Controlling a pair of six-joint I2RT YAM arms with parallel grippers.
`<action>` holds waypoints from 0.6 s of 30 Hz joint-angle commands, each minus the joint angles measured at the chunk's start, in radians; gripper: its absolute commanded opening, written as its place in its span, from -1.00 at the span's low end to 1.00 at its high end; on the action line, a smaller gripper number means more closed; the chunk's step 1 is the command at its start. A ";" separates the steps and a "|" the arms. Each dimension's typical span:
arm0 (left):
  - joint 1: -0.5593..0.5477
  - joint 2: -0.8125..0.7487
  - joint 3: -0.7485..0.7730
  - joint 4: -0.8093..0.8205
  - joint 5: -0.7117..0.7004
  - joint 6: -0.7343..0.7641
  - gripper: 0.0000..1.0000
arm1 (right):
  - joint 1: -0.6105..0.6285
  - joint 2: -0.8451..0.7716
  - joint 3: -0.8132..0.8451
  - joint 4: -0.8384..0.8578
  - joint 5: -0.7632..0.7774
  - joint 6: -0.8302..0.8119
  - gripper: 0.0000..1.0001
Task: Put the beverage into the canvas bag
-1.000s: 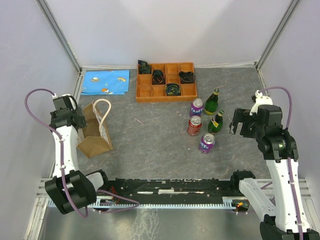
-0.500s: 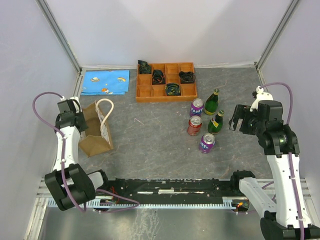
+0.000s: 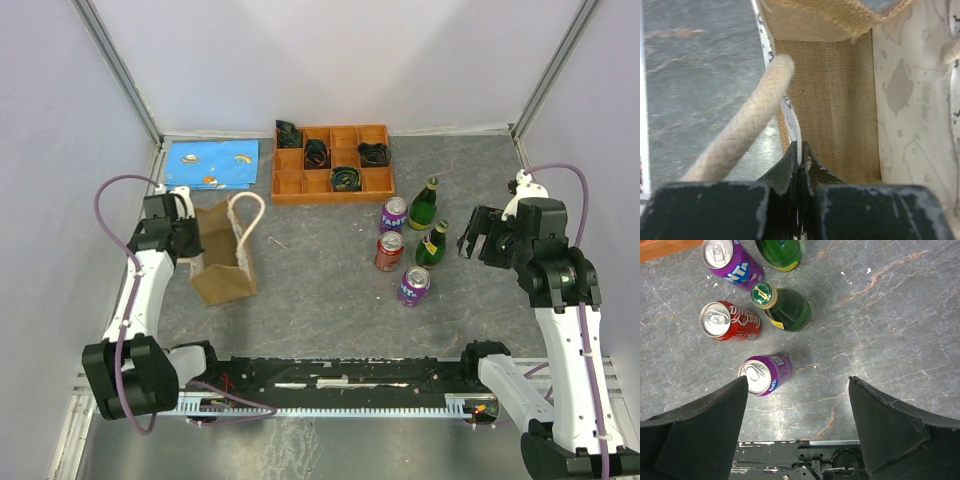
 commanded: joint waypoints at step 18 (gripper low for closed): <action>-0.483 0.089 0.201 0.049 -0.046 -0.370 -0.95 | -0.003 0.052 0.109 -0.036 -0.002 0.069 0.71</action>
